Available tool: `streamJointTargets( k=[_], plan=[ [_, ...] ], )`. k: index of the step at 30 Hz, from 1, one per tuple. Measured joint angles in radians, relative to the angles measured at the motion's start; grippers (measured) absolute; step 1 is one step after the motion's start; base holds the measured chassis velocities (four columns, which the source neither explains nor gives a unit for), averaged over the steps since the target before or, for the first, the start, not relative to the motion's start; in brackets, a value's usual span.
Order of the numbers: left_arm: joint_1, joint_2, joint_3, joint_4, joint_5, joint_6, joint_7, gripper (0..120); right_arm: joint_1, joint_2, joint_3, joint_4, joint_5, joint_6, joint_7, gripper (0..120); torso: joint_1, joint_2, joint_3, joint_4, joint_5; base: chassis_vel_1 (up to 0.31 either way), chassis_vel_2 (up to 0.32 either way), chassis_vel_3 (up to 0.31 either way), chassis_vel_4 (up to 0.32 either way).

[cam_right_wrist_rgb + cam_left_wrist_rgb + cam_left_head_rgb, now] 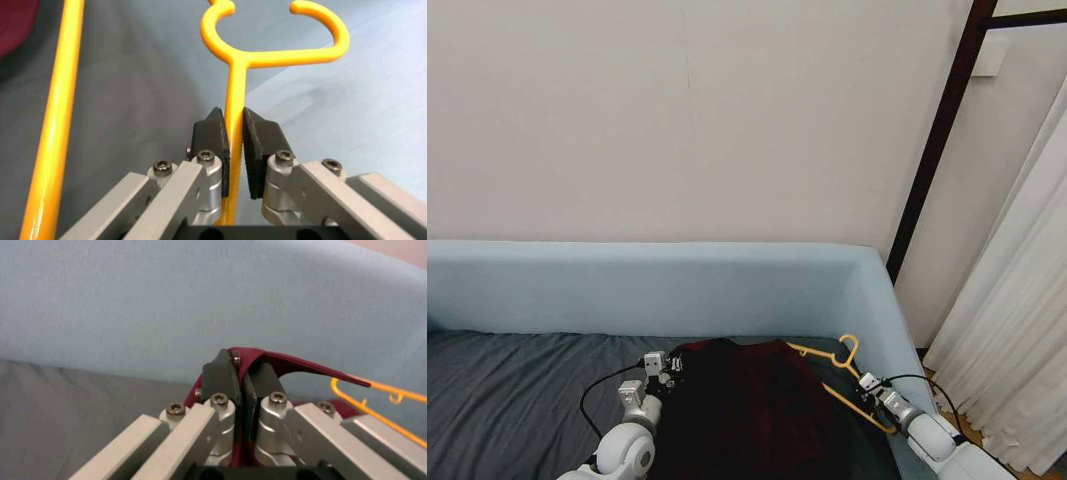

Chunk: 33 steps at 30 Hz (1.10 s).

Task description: Pick up the clothes from the sofa and hang them on the clothes hanger.

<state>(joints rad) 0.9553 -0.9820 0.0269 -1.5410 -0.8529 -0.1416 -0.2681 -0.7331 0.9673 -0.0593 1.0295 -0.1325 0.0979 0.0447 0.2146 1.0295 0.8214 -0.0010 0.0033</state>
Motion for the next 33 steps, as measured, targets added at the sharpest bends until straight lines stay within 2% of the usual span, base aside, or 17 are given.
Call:
streamJointTargets(
  k=[2,5,8,12,18,27,33],
  plan=[
    [0.001,0.003,0.000,-0.003,0.000,0.000,0.000,0,0.000,0.000,0.003,0.006,-0.011,0.002,0.013,5,0.000,0.000,0.000,-0.0001,0.0000,0.000,0.000,0.000,0.000],
    [0.012,0.022,-0.006,-0.033,-0.008,0.003,-0.003,0,0.005,-0.001,0.025,0.048,-0.026,0.001,0.080,5,0.000,0.000,0.000,-0.0011,-0.0020,0.000,0.000,0.000,0.000],
    [0.018,0.035,-0.011,-0.055,-0.014,0.006,-0.005,0,0.005,-0.005,0.032,0.085,-0.021,-0.001,0.102,5,0.000,0.000,0.000,-0.0010,-0.0006,0.000,0.000,0.000,0.000],
    [0.023,0.055,-0.016,-0.089,-0.030,0.011,-0.006,0,-0.027,-0.038,0.034,0.193,-0.018,-0.010,0.125,5,0.000,0.000,0.000,-0.0005,-0.0008,0.000,0.000,0.000,0.000],
    [0.021,0.068,-0.015,-0.106,-0.042,0.014,-0.007,0,-0.072,-0.055,0.045,0.257,-0.039,-0.003,0.153,5,0.000,0.000,0.000,-0.0005,-0.0007,0.000,0.000,0.000,0.000],
    [-0.004,0.116,-0.015,-0.164,-0.116,0.041,-0.035,0,-0.197,-0.101,0.128,0.360,-0.202,0.100,0.176,5,0.000,0.000,0.000,-0.0008,-0.0007,0.000,0.000,0.000,0.000],
    [-0.005,0.144,-0.017,-0.204,-0.143,0.058,-0.053,0,-0.280,-0.123,0.135,0.464,-0.209,0.109,0.151,5,0.000,0.000,0.000,-0.0002,-0.0007,0.000,0.000,0.000,0.000]
  ],
)
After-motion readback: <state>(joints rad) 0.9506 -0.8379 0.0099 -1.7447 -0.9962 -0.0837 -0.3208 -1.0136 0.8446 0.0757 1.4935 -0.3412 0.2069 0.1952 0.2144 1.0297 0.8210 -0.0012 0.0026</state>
